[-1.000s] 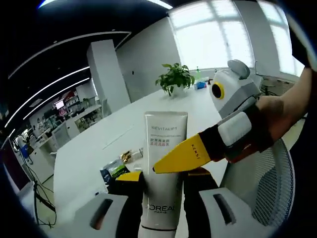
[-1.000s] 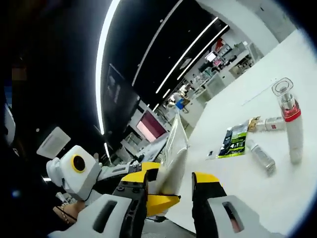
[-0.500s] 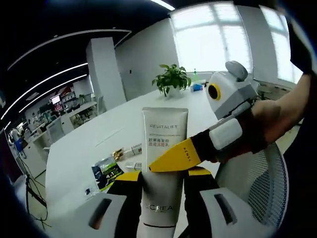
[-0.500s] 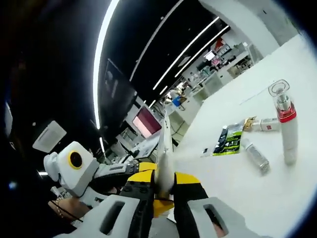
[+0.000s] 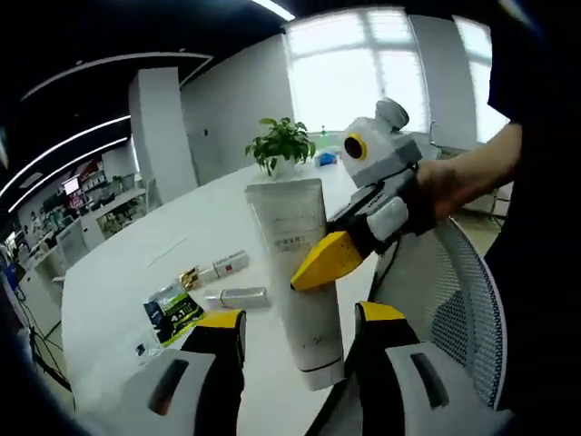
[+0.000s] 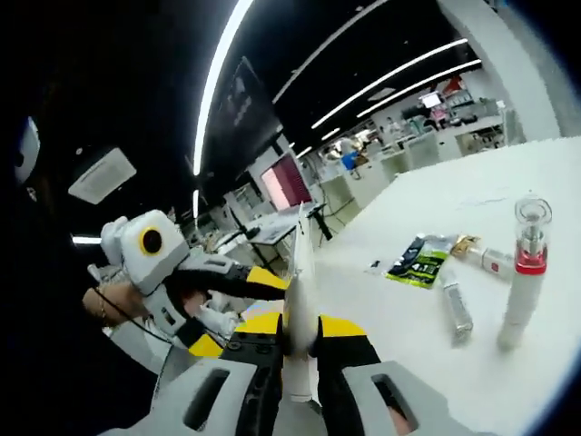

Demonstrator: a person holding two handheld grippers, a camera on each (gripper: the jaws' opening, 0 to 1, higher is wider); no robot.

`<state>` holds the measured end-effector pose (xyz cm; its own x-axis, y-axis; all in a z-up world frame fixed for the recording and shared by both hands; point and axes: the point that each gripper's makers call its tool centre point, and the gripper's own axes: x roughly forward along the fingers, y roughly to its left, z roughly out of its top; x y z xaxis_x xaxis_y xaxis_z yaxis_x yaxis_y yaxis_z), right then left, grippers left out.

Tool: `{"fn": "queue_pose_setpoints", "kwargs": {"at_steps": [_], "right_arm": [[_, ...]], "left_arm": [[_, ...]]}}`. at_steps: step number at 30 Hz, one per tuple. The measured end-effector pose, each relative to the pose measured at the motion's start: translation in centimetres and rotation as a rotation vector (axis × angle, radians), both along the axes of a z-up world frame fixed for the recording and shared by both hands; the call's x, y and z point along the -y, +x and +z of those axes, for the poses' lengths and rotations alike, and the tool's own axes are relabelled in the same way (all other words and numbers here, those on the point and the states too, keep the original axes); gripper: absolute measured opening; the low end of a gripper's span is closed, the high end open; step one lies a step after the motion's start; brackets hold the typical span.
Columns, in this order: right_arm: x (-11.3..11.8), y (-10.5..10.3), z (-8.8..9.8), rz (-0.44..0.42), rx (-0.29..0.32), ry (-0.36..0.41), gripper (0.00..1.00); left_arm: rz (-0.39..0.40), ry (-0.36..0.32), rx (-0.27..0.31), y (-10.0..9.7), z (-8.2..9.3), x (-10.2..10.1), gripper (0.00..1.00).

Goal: Arrange the skincare products in the storage area until every visible bottle or jar stands upright without overlapping.

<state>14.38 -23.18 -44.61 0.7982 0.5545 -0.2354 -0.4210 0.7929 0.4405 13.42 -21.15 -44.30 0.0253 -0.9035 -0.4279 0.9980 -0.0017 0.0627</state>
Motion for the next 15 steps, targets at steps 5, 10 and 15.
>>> {"fn": "queue_pose_setpoints", "kwargs": {"at_steps": [5,10,15], "right_arm": [[-2.2,-1.6,-0.3,0.217,0.028,-0.161,0.02],[-3.8,-2.5,-0.9,0.347,0.037,-0.216,0.02],[-4.8,-3.0,-2.2,0.444,0.047,-0.309,0.02]], "left_arm": [[-0.068,-0.130,-0.214,-0.6,2.9,-0.2,0.46],[-0.102,-0.091,-0.198,-0.3,3.0,-0.6,0.39],[-0.148,-0.065,-0.192,-1.1,2.8,-0.7,0.31]]}}
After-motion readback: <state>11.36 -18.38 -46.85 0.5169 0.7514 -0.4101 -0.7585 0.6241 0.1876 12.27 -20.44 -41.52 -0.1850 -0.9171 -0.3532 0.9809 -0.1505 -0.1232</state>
